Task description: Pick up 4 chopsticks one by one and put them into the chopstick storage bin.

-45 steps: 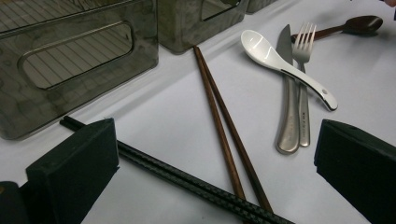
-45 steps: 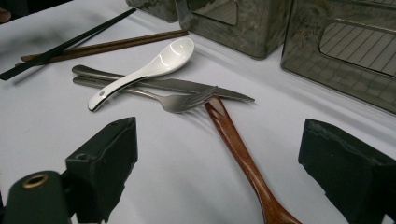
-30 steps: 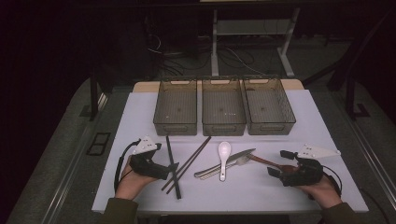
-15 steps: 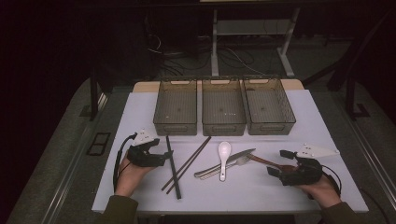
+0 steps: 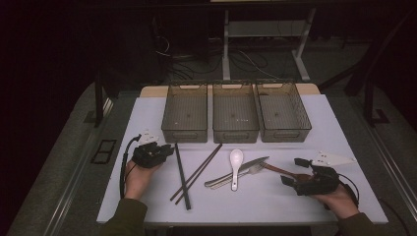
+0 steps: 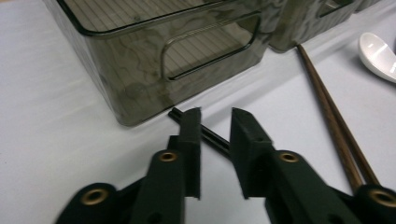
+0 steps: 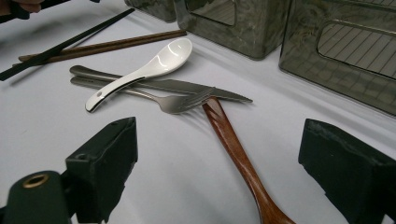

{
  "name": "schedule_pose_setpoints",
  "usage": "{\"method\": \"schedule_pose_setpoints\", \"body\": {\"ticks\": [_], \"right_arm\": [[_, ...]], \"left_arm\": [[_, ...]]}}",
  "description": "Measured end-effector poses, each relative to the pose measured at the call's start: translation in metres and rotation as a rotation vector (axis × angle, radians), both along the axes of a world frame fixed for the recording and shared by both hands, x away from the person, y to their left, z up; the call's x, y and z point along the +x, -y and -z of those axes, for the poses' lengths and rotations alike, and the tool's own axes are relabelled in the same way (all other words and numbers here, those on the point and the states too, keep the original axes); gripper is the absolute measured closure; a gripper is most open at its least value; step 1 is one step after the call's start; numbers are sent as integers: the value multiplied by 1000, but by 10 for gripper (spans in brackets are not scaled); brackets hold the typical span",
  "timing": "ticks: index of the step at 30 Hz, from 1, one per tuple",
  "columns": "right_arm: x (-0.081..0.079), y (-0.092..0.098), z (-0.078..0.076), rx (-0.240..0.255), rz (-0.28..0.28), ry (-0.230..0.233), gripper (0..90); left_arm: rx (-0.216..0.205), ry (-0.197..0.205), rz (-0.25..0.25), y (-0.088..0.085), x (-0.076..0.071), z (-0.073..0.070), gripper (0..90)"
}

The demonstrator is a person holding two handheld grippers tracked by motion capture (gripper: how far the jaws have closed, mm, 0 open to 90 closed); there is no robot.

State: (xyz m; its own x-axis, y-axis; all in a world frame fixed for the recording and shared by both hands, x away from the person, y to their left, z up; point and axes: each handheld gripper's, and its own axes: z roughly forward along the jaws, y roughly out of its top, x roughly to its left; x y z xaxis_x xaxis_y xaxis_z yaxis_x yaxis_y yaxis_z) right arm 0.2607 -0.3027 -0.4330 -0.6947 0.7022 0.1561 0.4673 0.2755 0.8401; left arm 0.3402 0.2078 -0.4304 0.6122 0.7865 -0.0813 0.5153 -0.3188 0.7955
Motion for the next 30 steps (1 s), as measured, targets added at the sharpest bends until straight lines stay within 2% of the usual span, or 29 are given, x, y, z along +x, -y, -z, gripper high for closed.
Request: {"method": "schedule_pose_setpoints", "body": {"ticks": [7, 11, 20, 23, 30], "right_arm": [[0, 0, 0, -1, 0, 0, 114], [0, 0, 0, -1, 1, 0, 114], [0, 0, 0, -1, 0, 2, 114], [0, 1, 0, 3, 1, 2, 114], [0, 0, 0, 1, 2, 3, 115]], "left_arm": [[2, -13, -13, 1, 12, 5, 885], [29, -24, -23, 3, 21, 10, 887], [65, -26, -45, 8, 28, 16, 887], [97, -24, -46, 11, 29, 18, 887], [106, -23, -43, 13, 29, 17, 887]]}}
